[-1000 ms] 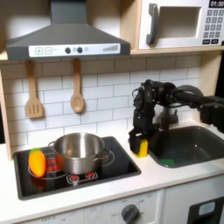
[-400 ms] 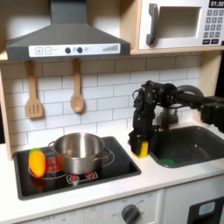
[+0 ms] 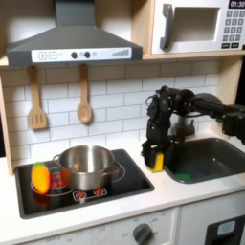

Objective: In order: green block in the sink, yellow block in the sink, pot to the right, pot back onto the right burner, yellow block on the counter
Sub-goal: 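Put the yellow block in the sink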

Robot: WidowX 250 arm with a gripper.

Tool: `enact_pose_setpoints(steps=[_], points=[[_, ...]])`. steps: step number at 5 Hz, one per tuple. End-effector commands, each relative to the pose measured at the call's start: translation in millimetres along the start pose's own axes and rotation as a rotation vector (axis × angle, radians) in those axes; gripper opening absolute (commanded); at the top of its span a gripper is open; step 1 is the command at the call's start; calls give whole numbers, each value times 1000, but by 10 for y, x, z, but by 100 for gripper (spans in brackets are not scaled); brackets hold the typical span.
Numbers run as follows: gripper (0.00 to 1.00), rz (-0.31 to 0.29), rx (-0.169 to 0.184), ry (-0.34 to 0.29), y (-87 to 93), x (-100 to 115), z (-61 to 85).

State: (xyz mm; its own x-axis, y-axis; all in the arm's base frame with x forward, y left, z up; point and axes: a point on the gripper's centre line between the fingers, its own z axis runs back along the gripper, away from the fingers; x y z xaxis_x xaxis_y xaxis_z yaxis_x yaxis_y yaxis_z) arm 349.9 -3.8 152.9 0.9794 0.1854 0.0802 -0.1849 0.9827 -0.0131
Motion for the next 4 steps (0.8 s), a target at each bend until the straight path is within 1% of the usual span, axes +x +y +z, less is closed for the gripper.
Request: enact_pose_setpoints(steps=[1, 2, 3, 4], points=[[0, -43, -45, -37, -172, -35, 184], [0, -81, -60, -26, -344, -116, 165], [0, -108, -69, -20, -552, -127, 130], [0, -138, -70, -32, -731, -114, 120]])
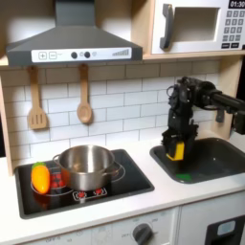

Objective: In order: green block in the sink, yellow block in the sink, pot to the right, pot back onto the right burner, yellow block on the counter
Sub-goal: 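Put the yellow block in the sink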

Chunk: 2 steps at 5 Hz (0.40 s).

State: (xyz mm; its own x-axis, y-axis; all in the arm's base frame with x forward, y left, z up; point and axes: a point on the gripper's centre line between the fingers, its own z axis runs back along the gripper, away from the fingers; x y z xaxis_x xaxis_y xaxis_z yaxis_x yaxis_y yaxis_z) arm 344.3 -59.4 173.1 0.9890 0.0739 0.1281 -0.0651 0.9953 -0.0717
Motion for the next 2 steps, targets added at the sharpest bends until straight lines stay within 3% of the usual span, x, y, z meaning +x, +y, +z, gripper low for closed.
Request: enact_pose_setpoints(steps=[1, 2], points=[[0, -34, 7, 27, -318, 113, -228], [0, -46, 0, 44, -480, 149, -343]])
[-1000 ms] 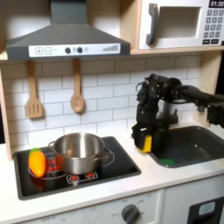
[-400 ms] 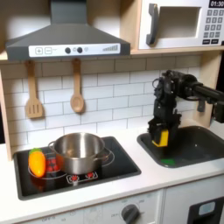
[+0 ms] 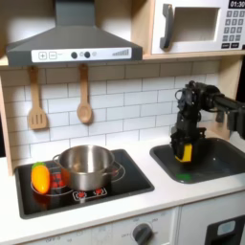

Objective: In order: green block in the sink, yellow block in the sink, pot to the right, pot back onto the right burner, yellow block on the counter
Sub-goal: 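Put the yellow block in the sink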

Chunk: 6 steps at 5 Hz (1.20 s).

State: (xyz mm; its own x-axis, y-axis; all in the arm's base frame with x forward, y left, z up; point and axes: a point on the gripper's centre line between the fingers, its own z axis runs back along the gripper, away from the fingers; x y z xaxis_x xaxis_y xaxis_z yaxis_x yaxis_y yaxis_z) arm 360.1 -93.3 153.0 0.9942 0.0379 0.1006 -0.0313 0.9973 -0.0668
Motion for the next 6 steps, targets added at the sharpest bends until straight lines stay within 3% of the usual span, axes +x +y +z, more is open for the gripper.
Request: enact_pose_setpoints(steps=[1, 4, 6], points=[[0, -24, -1, 19, -236, 95, -184], [0, -49, -12, 60, -441, -19, -359], [0, -79, -3, 56, -503, -18, -392]])
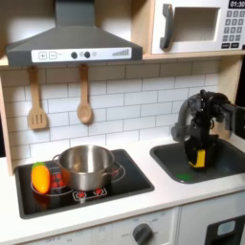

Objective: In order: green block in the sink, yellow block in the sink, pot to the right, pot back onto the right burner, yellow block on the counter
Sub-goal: 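Put the yellow block in the sink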

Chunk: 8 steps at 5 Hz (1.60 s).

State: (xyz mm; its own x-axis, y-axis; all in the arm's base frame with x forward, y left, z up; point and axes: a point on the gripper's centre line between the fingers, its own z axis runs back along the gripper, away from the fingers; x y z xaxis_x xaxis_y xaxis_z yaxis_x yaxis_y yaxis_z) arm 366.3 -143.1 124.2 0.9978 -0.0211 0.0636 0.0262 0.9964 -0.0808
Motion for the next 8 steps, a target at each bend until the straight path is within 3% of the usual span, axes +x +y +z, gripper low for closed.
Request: enact_pose_setpoints(steps=[1, 2, 6, 8], points=[[0, -27, 15, 28, -64, -52, -117], [100, -25, 10, 25, -72, -53, -93], [100, -6, 12, 47, -28, -166, 12], [100, 16, -32, -6, 1, -258, 378]])
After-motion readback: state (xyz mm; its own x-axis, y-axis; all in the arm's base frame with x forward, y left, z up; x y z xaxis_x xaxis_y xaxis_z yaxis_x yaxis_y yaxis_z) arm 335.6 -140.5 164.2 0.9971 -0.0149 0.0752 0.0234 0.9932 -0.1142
